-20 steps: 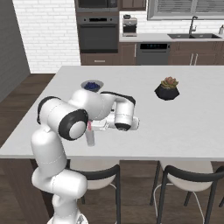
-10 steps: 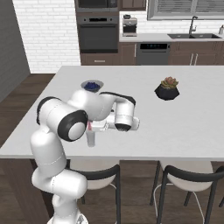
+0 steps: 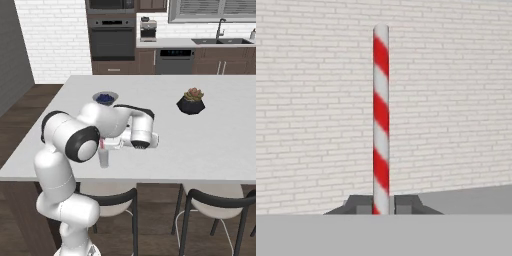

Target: Take a straw from the drawer in front and place it inside the glass cup on the dining counter.

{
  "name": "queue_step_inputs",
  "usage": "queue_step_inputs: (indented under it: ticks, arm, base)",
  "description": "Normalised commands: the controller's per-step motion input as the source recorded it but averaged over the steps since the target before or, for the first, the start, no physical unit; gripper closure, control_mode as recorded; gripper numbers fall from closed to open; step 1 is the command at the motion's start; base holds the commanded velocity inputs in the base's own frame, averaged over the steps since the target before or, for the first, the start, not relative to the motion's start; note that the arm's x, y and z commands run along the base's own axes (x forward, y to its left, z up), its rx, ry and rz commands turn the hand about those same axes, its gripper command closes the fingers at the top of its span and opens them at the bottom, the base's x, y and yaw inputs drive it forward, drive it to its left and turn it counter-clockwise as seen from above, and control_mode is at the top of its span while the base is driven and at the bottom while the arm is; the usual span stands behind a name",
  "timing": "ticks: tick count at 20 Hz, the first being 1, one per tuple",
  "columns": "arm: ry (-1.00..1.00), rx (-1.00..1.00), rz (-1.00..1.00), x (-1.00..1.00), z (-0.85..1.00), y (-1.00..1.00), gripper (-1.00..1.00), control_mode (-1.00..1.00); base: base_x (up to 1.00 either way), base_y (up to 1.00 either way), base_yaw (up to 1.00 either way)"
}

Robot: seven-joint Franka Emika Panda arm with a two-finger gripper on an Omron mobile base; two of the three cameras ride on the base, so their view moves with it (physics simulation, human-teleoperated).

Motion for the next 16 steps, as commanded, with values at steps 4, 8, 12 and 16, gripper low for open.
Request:
queue_step_inputs:
  ticks: [4, 8, 12, 16]
  arm:
    - [0.0, 0.0, 0.07, 0.04, -0.1, 0.0, 1.0, -1.0]
    - [0.0, 0.0, 0.07, 0.06, -0.17, 0.0, 1.0, -1.0]
    - [0.0, 0.0, 0.07, 0.0, -0.17, 0.0, 1.0, -1.0]
    - [0.0, 0.0, 0.07, 0.0, -0.19, -0.01, 1.0, -1.0]
  base:
    - [0.0, 0.0, 0.0]
    - [0.0, 0.0, 0.0]
    - [0.0, 0.0, 0.0]
    - [0.0, 0.0, 0.0]
